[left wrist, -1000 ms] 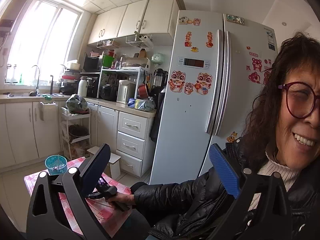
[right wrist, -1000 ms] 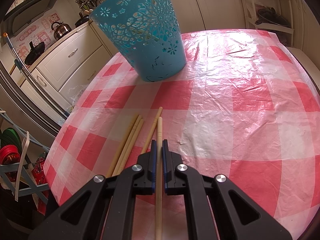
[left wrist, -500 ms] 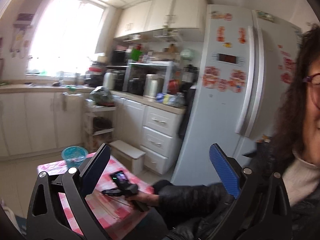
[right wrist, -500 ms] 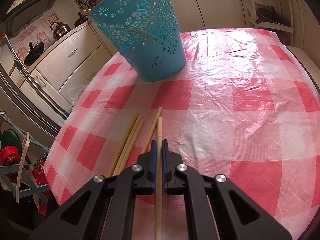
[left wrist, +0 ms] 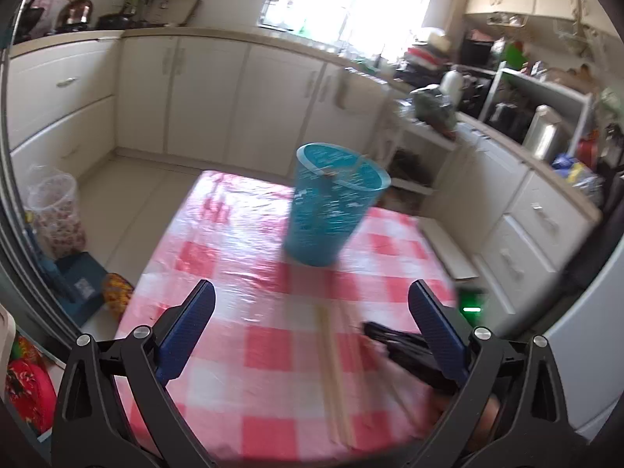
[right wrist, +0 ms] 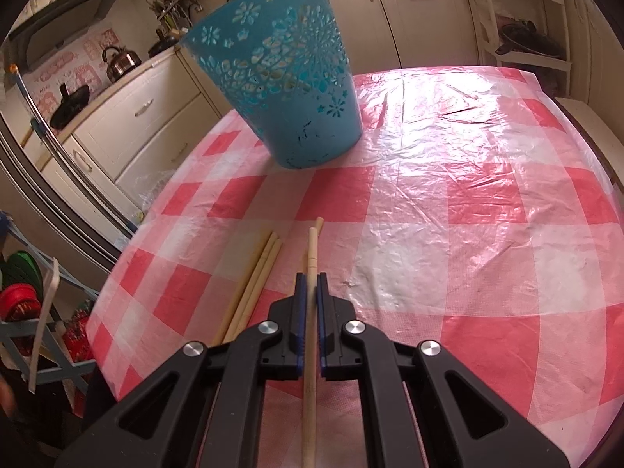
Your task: Organize utensils
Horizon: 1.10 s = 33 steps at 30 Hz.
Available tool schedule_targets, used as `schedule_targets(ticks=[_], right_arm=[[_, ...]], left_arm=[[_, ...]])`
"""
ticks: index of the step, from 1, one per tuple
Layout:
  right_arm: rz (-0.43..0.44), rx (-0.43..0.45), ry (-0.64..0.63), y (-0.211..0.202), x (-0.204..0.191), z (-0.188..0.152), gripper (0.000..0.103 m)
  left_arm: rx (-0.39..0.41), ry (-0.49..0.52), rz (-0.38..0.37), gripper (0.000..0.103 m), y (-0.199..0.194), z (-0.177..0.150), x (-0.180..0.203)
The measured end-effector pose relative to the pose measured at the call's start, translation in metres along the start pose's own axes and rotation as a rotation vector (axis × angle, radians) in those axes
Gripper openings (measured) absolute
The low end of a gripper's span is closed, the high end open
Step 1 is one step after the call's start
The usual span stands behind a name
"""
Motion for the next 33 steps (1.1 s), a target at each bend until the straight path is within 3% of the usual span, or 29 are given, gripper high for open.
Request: schedule_targets(ticks=[3, 7, 11, 17, 20, 26, 29, 33], right_arm=[[0.038, 0.007, 0.019, -0.004, 0.000, 0.002, 0.006], [0.054, 0.008, 0.046, -0.003, 0.002, 0.003, 0.006], [0.133, 0.031, 0.103, -0.011, 0.002, 0.008, 0.006], [0.278, 0.163, 0.099, -0.060, -0.023, 0.041, 0.006], [0.354, 0.238, 0.106, -0.090, -0.037, 0.071, 0.006], [0.449, 0.468, 0.074, -0.133, -0.076, 0.172, 0.006], [0.438, 0.563, 0.060, -0.124, -0.089, 0.225, 0.006], [0.366, 0.586, 0.074, -0.082, -0.088, 0.269, 0.006]], left_arm=[[-0.011, -0.015, 0.108, 0.095, 0.041, -0.011, -0.027], [-0.073, -0.165, 0.174, 0.095, 0.086, -0.027, -0.075], [-0.081, -0.223, 0.208, 0.095, 0.106, -0.041, -0.100], [-0.120, -0.279, 0.197, 0.095, 0.123, -0.063, -0.117], [-0.129, -0.292, 0.199, 0.095, 0.124, -0.064, -0.119], [-0.174, -0.201, 0.205, 0.095, 0.131, -0.063, -0.101], [-0.190, -0.199, 0.202, 0.095, 0.133, -0.063, -0.101], [-0.183, -0.209, 0.192, 0.095, 0.132, -0.064, -0.102]])
Point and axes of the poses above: each gripper's, at about its wrist camera, not at the fingertips, and y roughly the way its jaws point, x to its right, z to its top, the point moved 8 cm from there along y, roughly the way its jaws point, and after that the axes turned 3 degrees about y, right-handed, at the moved point
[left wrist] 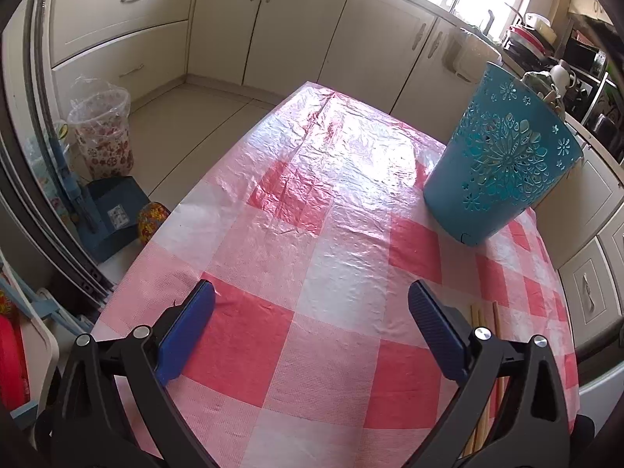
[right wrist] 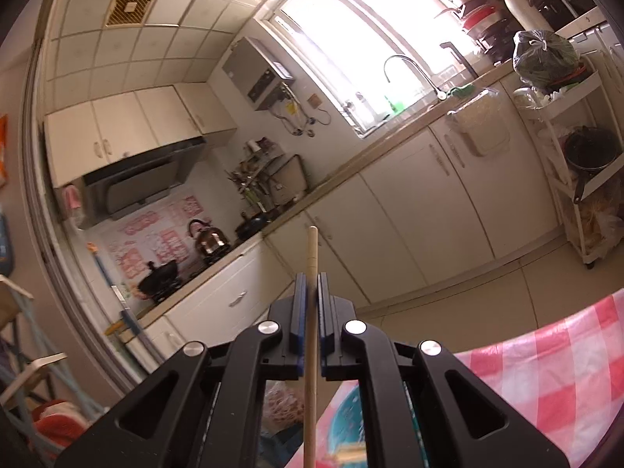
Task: Organize utensils
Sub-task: 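Raise the chopstick in the right tool over the basket and release it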
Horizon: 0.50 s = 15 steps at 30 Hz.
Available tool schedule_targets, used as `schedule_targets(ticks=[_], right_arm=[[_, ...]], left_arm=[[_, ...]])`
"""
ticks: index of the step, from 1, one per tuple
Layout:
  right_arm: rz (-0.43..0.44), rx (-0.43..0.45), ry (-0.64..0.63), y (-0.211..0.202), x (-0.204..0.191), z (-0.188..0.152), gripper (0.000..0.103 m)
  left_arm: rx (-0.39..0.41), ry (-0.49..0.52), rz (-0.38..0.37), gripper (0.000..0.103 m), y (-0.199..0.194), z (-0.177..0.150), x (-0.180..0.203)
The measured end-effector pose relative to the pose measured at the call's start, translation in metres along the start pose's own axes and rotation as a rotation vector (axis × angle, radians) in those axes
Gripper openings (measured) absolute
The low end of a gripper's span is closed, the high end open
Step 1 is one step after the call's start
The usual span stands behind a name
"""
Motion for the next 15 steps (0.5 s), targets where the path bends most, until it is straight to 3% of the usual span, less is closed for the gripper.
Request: schedule_targets(ticks=[6, 15], right_arm=[[-0.118, -0.036, -0.033, 0.032, 0.029, -0.015, 0.006], [-0.168, -0.135, -0.185, 0.037, 0.026, -0.049, 0.006]], left_arm=[[-0.001, -0.001, -0.005, 0.095, 0.001, 0.001, 0.000], [-0.001, -0.007, -0.016, 0.095, 0.001, 0.002, -0.001]])
Point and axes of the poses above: each gripper's, at about its wrist camera, not at the fingertips, and y roughly the way its jaws point, x to its right, z to its top, the point moved 8 cm from there along y, roughly the way its jaws point, and after that the axes turned 3 degrees about y, right-handed, at the moved point
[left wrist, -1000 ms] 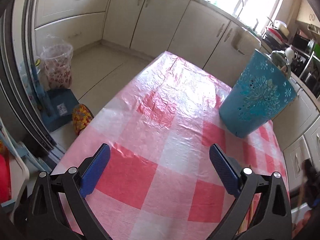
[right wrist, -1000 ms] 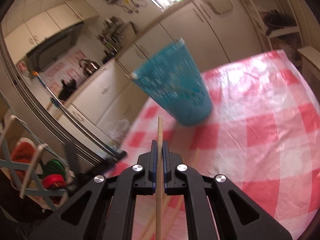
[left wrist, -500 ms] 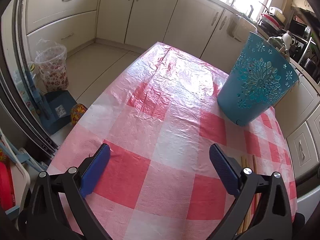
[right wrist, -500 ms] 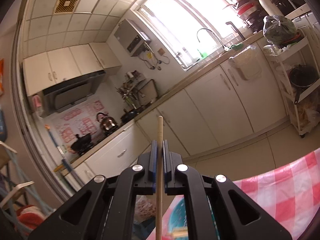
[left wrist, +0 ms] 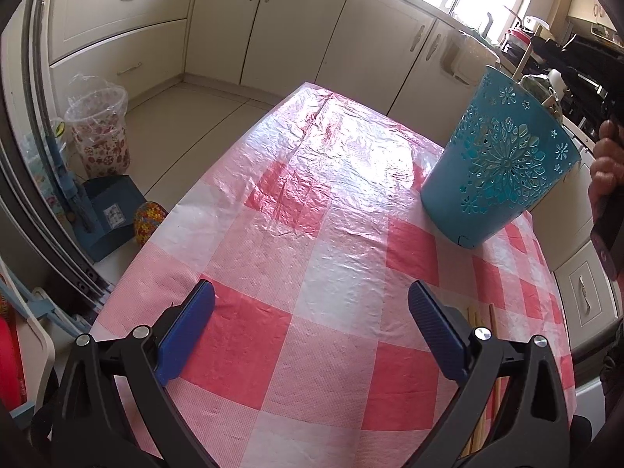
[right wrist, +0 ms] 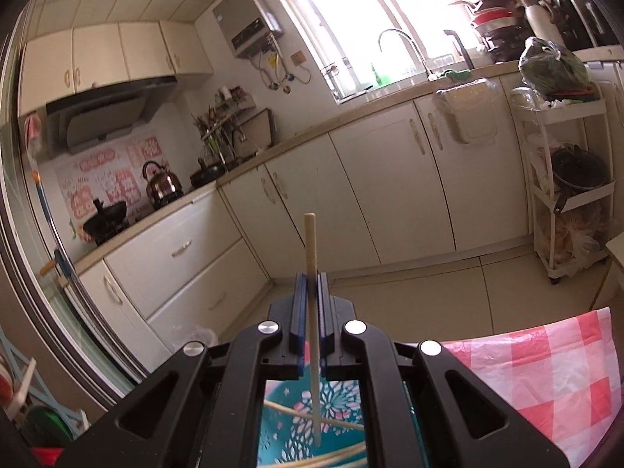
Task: Organize utensils
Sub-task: 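Raise the chopstick in the right tool over the basket and release it, then grasp a chopstick with the right tool while the left tool grasps another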
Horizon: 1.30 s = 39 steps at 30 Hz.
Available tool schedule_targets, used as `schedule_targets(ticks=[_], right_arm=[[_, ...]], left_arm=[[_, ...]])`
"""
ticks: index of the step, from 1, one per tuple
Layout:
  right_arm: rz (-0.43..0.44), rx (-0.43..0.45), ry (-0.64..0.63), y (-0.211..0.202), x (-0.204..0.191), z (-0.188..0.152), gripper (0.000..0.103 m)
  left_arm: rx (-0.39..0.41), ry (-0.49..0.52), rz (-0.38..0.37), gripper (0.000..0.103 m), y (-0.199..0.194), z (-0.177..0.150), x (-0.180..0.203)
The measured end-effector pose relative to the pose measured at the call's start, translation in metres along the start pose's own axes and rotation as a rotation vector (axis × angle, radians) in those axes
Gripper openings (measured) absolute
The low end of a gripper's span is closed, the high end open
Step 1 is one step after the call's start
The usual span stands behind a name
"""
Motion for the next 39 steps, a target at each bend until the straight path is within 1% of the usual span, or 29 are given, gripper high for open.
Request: schedule_targets(ticks=[3, 4, 5, 6, 8, 10, 12, 13, 14, 15, 17, 19, 20, 21, 23, 25, 27, 29, 30, 31, 33, 36, 39], right_arm=[[-0.011, -0.069, -0.072, 0.001, -0.006, -0.017, 0.007], [-0.018, -0.085, -0.104, -0.001, -0.009, -0.022, 0.010], [-0.023, -0.091, -0.127, -0.004, -0.009, -0.024, 0.015], [-0.026, -0.090, -0.138, -0.009, -0.009, -0.026, 0.018], [-0.029, -0.066, -0.133, -0.028, -0.008, -0.023, 0.019], [-0.032, -0.019, -0.100, -0.057, -0.004, -0.019, 0.020], [-0.039, 0.001, -0.059, -0.087, 0.001, -0.026, 0.020], [-0.054, -0.011, -0.045, -0.101, 0.004, -0.037, 0.020], [-0.073, -0.036, -0.038, -0.109, 0.006, -0.049, 0.020], [-0.098, -0.081, -0.036, -0.115, 0.011, -0.068, 0.020], [-0.153, -0.214, -0.035, -0.122, 0.022, -0.121, 0.020], [-0.181, -0.344, 0.001, -0.122, 0.035, -0.177, 0.017], [-0.193, -0.391, 0.015, -0.120, 0.040, -0.198, 0.015], [-0.206, -0.424, 0.025, -0.117, 0.044, -0.213, 0.015], [-0.217, -0.458, 0.035, -0.108, 0.047, -0.230, 0.015], [-0.234, -0.482, 0.032, -0.098, 0.048, -0.235, 0.015], [-0.233, -0.476, 0.020, -0.091, 0.044, -0.232, 0.017], [-0.241, -0.503, 0.000, -0.082, 0.043, -0.237, 0.017], [-0.250, -0.506, -0.008, -0.080, 0.044, -0.238, 0.016], [-0.266, -0.511, -0.030, -0.082, 0.045, -0.240, 0.015], [-0.287, -0.524, -0.090, -0.083, 0.043, -0.243, 0.011], [-0.279, -0.537, -0.092, -0.090, 0.047, -0.245, 0.008], [-0.270, -0.531, -0.061, -0.102, 0.058, -0.245, 0.007]], left_arm=[[0.000, -0.001, -0.001, 0.095, 0.000, 0.000, 0.000], [0.000, -0.002, -0.001, 0.095, 0.000, 0.000, 0.000], [0.001, -0.003, -0.002, 0.095, 0.000, 0.000, 0.000], [0.001, -0.004, -0.003, 0.095, 0.000, 0.000, 0.000], [0.003, -0.007, -0.007, 0.095, -0.001, 0.001, -0.001], [0.005, -0.012, -0.012, 0.095, -0.001, 0.001, -0.002], [0.006, -0.016, -0.017, 0.095, -0.002, 0.001, -0.002], [0.008, -0.018, -0.020, 0.095, -0.002, 0.001, -0.002], [0.009, -0.020, -0.022, 0.095, -0.002, 0.001, -0.003], [0.010, -0.022, -0.024, 0.095, -0.002, 0.001, -0.003], [0.011, -0.025, -0.025, 0.095, -0.002, 0.001, -0.003], [0.009, -0.018, -0.022, 0.095, -0.002, 0.001, -0.002], [0.007, -0.013, -0.020, 0.095, -0.002, 0.000, -0.001], [0.005, -0.005, -0.019, 0.095, -0.001, 0.000, 0.000], [-0.001, 0.014, -0.020, 0.095, 0.000, -0.001, 0.003], [-0.008, 0.038, -0.030, 0.095, 0.000, -0.002, 0.007], [-0.004, 0.073, -0.035, 0.095, -0.003, -0.002, 0.014], [-0.008, 0.117, -0.041, 0.095, -0.008, -0.006, 0.025], [-0.014, 0.134, -0.056, 0.095, -0.011, -0.009, 0.034], [-0.020, 0.156, -0.077, 0.095, -0.015, -0.012, 0.045], [-0.033, 0.229, -0.088, 0.095, -0.020, -0.018, 0.067], [-0.071, 0.345, -0.084, 0.095, -0.018, -0.030, 0.097], [-0.117, 0.382, -0.060, 0.095, -0.009, -0.041, 0.109]])
Point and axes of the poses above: each gripper's, at about its wrist camera, not at the fingertips, and y roughly the way its jaws point, x to its right, z to its top, the point moved 8 cm from there along y, roughly the way its jaws point, and after that the axes turned 3 degrees about y, right-handed, at the moved point
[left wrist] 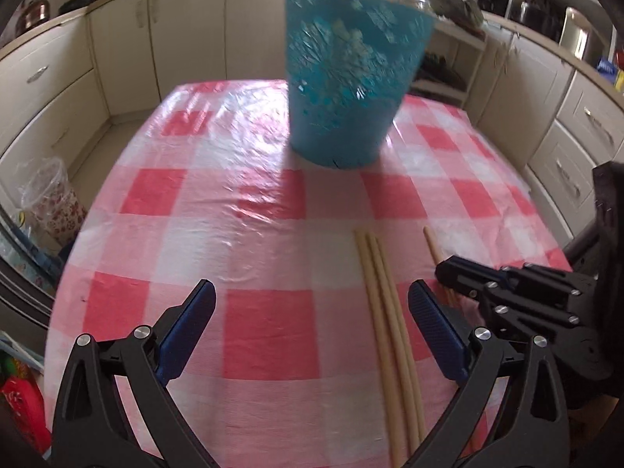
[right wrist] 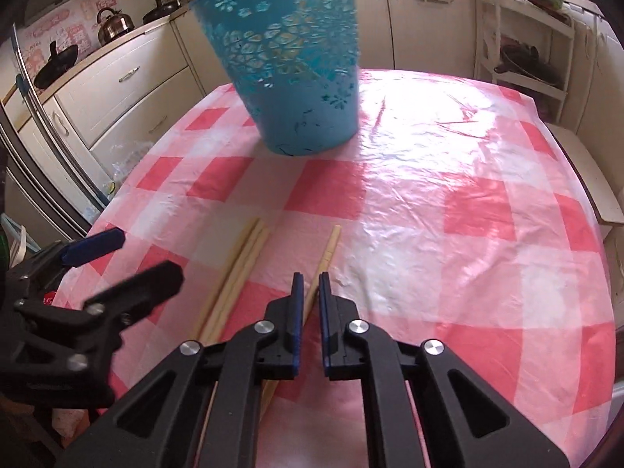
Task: Organize utensils
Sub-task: 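Grasp a chopstick with the right tool while the left tool grasps another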
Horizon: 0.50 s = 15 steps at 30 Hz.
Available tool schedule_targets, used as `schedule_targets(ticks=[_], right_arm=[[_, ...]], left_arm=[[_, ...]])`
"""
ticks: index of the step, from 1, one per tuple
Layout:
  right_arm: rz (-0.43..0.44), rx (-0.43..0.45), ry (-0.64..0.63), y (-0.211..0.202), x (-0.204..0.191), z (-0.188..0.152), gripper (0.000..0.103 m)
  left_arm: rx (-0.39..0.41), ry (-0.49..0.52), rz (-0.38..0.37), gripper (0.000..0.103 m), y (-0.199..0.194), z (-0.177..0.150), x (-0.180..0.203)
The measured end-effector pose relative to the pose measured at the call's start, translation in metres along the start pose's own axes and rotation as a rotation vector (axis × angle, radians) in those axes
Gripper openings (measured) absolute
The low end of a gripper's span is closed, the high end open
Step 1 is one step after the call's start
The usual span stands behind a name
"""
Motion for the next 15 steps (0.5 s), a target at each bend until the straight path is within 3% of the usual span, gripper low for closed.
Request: schedule_targets(ticks=[4, 15], right_arm=[[0.034, 0.002, 0.045, -0.005, 0.010, -0.003, 0.006], [0.083, 0.003, 0.087, -0.008, 0.014, -0.003, 0.008]], left_arm=[[-0.068, -0.001, 0.043, 0.091, 0.015, -0.012, 0.003], [-0.075, -0.008, 0.092, 0.087, 0.010, -0.009, 0.000]])
Point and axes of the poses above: each gripper's, at about its wrist camera, not at the fingertips, and y roughly the way its jaws point, x to its right, z to its top, the point moved 8 cm from there along y, roughly the way its jaws point, and after that the axes turned 3 degrees about y, right-handed, at the moved point
